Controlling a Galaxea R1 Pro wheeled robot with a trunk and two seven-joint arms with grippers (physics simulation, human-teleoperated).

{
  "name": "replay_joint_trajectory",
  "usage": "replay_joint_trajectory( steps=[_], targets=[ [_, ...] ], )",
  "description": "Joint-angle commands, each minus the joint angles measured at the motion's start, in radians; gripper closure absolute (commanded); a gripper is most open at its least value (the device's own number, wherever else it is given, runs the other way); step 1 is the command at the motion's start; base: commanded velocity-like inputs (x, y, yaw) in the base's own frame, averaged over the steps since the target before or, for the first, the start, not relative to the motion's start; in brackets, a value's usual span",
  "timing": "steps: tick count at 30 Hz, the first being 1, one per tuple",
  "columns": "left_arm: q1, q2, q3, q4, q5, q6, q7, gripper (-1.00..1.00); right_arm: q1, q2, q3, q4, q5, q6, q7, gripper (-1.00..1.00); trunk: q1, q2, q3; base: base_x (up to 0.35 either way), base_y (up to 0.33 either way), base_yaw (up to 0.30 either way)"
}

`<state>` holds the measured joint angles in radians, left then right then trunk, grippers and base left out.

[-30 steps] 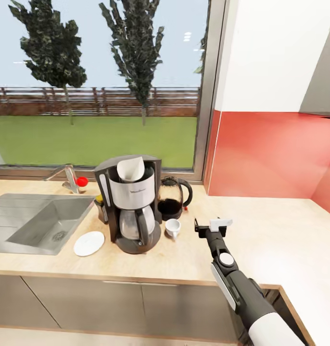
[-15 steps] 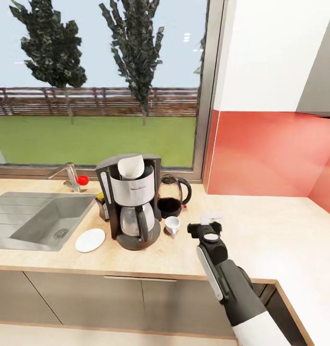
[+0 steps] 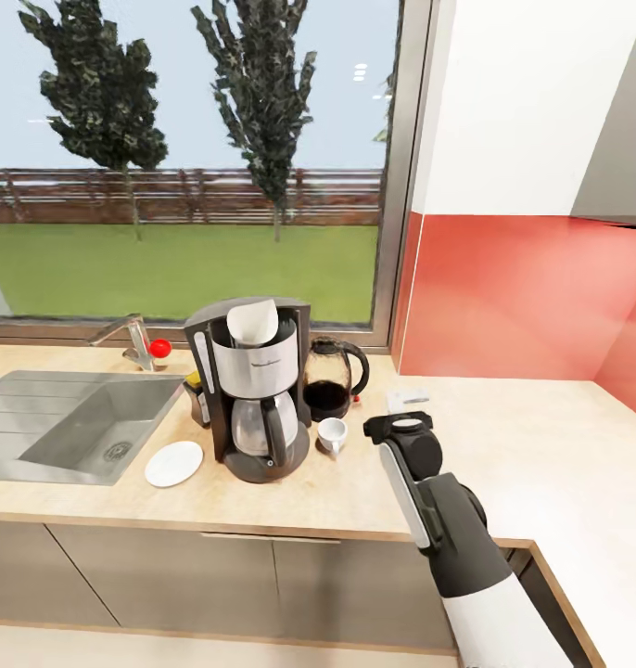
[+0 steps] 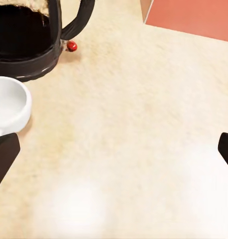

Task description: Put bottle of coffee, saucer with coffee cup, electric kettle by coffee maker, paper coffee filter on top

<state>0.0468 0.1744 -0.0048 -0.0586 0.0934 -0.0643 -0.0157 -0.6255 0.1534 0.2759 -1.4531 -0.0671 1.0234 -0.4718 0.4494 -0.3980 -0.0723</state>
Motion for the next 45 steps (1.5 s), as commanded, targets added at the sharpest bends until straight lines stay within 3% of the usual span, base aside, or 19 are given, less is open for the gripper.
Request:
replay_joint_trajectory(
  steps=[1, 11, 36, 40, 45],
  targets=[
    [0.001, 0.000, -0.002, -0.002, 0.009, -0.001, -0.002, -1.00, -0.002, 0.000, 0.001, -0.002, -0.007, 0.006, -0.008, -1.00, 0.001, -0.002, -0.002, 0.000, 0.000, 0.000],
    [0.002, -0.002, -0.002, 0.005, 0.003, -0.002, -0.004, -1.00, -0.003, 0.003, -0.055, 0.008, -0.007, 0.013, -0.008, -1.00, 0.001, -0.002, -0.002, 0.091, 0.040, 0.000],
    [0.008, -0.001, -0.003, 0.015, 0.005, 0.001, 0.006, -1.00, -0.002, 0.002, -0.064, 0.130, -0.008, 0.015, -0.008, -1.00, 0.001, -0.002, -0.002, 0.187, 0.086, 0.000],
    [0.008, -0.002, -0.004, 0.014, 0.004, 0.001, 0.006, -1.00, -0.002, 0.002, -0.114, 0.175, -0.008, 0.014, -0.008, -1.00, 0.001, -0.002, -0.002, 0.067, 0.037, 0.000],
    [0.009, -0.003, -0.003, 0.015, 0.003, 0.001, 0.006, -1.00, -0.002, 0.002, -0.127, 0.196, -0.008, 0.014, -0.007, -1.00, 0.001, -0.002, -0.002, 0.009, 0.005, 0.000]
  ],
)
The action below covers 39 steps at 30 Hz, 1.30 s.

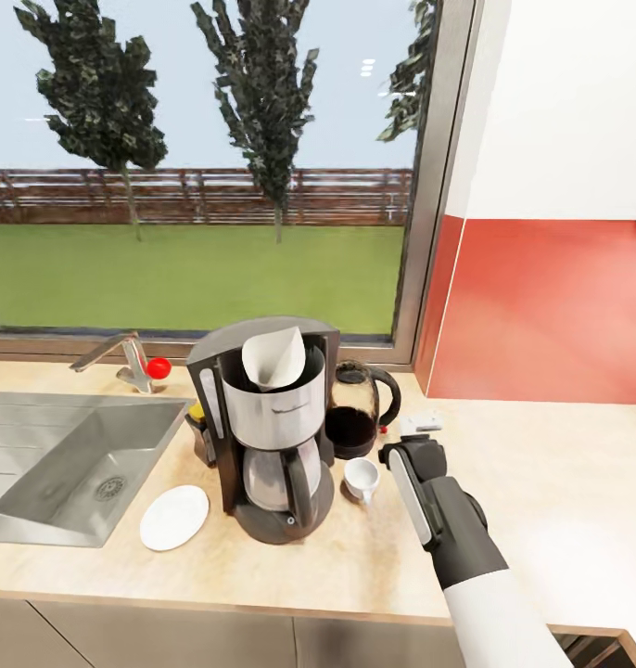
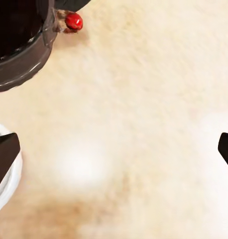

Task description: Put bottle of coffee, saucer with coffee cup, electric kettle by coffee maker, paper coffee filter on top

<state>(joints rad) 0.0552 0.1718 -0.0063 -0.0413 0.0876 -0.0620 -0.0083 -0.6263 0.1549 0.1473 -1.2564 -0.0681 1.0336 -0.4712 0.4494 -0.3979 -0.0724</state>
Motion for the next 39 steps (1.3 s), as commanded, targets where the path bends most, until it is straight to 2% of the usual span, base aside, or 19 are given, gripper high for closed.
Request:
replay_joint_trajectory(
  steps=[1, 7, 17, 33, 36, 37, 39],
  targets=[
    [0.001, 0.000, -0.001, -0.002, 0.009, -0.001, -0.001, -1.00, -0.001, 0.000, 0.001, 0.002, -0.007, 0.003, -0.008, -1.00, 0.001, -0.002, -0.002, 0.001, 0.001, 0.000],
    [0.003, 0.000, -0.001, -0.002, 0.009, 0.000, -0.001, -1.00, -0.001, 0.000, 0.000, 0.014, -0.008, 0.002, -0.007, -1.00, 0.001, -0.002, -0.002, 0.000, 0.000, 0.000],
    [0.003, 0.000, -0.001, -0.002, 0.011, 0.001, -0.001, -1.00, -0.001, 0.001, 0.001, 0.087, -0.012, 0.002, -0.002, -1.00, 0.001, -0.002, -0.002, 0.055, 0.117, 0.000],
    [0.003, 0.000, -0.001, -0.002, 0.012, 0.002, -0.001, -1.00, -0.001, 0.000, -0.003, 0.091, -0.014, 0.001, 0.002, -1.00, 0.001, -0.002, -0.002, 0.014, 0.003, 0.000],
    [0.003, 0.000, -0.001, -0.002, 0.012, 0.002, -0.001, -1.00, -0.001, 0.000, -0.003, 0.098, -0.021, 0.001, 0.002, -1.00, 0.001, -0.002, -0.002, 0.161, 0.000, 0.000],
    [0.003, 0.000, 0.000, -0.002, 0.012, 0.001, -0.001, -1.00, -0.001, -0.001, -0.003, 0.128, -0.040, 0.000, 0.002, -1.00, 0.001, -0.002, -0.002, 0.036, 0.000, 0.000],
    [0.003, 0.000, 0.000, -0.002, 0.012, 0.001, -0.001, -1.00, -0.001, -0.001, -0.003, 0.132, -0.048, 0.000, 0.002, -1.00, 0.001, -0.002, -0.002, 0.023, 0.000, 0.000]
  ],
)
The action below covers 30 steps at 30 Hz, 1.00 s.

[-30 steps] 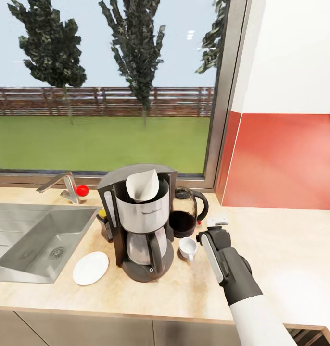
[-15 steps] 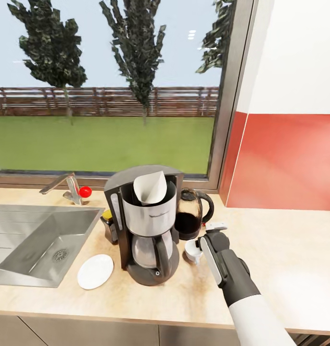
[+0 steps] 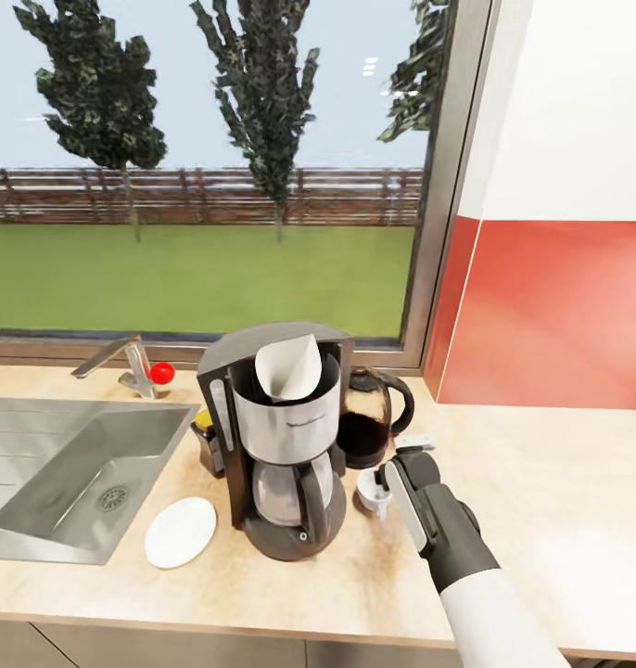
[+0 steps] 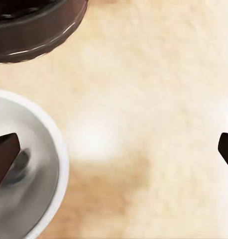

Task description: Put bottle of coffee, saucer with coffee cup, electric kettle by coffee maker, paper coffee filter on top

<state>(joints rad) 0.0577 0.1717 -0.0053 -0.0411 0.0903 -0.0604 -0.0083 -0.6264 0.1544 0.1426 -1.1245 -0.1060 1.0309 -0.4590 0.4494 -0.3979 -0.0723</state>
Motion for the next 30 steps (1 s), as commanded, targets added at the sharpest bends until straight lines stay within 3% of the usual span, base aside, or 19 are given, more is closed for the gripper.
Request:
replay_joint_trajectory(
  steps=[1, 20, 30],
  targets=[
    [0.001, 0.000, -0.001, -0.002, 0.009, -0.001, -0.001, -1.00, -0.001, 0.000, 0.002, 0.000, -0.013, 0.002, -0.010, -1.00, 0.001, -0.002, -0.002, 0.015, 0.000, 0.000],
    [0.002, 0.000, -0.002, -0.001, 0.009, -0.001, -0.001, -1.00, -0.001, -0.002, 0.001, 0.066, -0.029, 0.000, -0.005, -1.00, 0.001, -0.002, -0.002, 0.001, 0.000, 0.000],
    [0.002, 0.000, -0.002, -0.001, 0.009, -0.001, -0.001, -1.00, -0.001, -0.005, 0.001, 0.081, -0.027, 0.000, 0.051, -1.00, 0.001, -0.002, -0.002, 0.000, 0.000, 0.000]
  ],
)
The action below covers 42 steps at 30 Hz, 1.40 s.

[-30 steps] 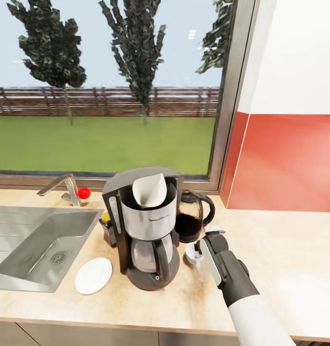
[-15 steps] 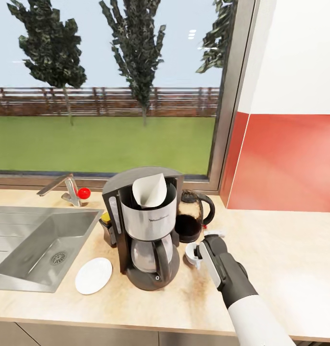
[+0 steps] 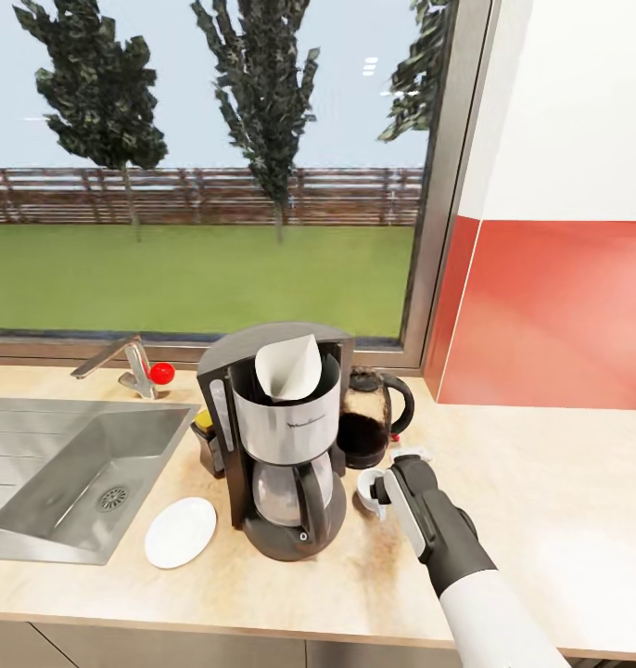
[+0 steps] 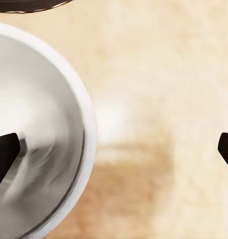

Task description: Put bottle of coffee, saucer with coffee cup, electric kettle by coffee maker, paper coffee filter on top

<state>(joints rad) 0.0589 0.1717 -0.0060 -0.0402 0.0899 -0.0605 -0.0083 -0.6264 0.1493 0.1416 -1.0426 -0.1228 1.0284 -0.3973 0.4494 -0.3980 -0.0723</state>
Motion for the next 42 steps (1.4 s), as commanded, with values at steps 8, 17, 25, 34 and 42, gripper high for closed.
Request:
replay_joint_trajectory(
  steps=[8, 17, 25, 34, 42],
  targets=[
    [0.000, 0.000, -0.002, -0.002, 0.009, -0.001, -0.001, -1.00, -0.001, -0.001, 0.001, 0.002, -0.011, 0.002, -0.008, -1.00, 0.001, -0.002, -0.002, 0.000, 0.000, 0.000],
    [0.000, 0.000, -0.002, -0.002, 0.009, -0.001, -0.001, -1.00, -0.001, -0.002, 0.001, 0.003, -0.010, 0.002, -0.008, 1.00, 0.001, -0.002, -0.002, 0.000, 0.000, 0.000],
    [0.000, 0.000, -0.002, -0.001, 0.009, -0.001, -0.001, -1.00, -0.001, -0.002, 0.001, 0.003, -0.011, 0.002, -0.008, 1.00, 0.001, -0.002, -0.002, 0.000, 0.000, 0.000],
    [0.001, 0.000, -0.001, -0.001, 0.010, -0.002, -0.001, -1.00, -0.001, -0.002, 0.001, 0.003, -0.011, 0.001, -0.008, 1.00, 0.001, -0.002, -0.002, 0.000, 0.000, 0.000],
    [0.001, 0.000, 0.000, -0.001, 0.010, -0.002, -0.001, -1.00, -0.001, -0.003, -0.012, -0.001, -0.010, 0.002, -0.008, 1.00, 0.001, -0.002, -0.002, 0.000, 0.000, 0.000]
  ],
)
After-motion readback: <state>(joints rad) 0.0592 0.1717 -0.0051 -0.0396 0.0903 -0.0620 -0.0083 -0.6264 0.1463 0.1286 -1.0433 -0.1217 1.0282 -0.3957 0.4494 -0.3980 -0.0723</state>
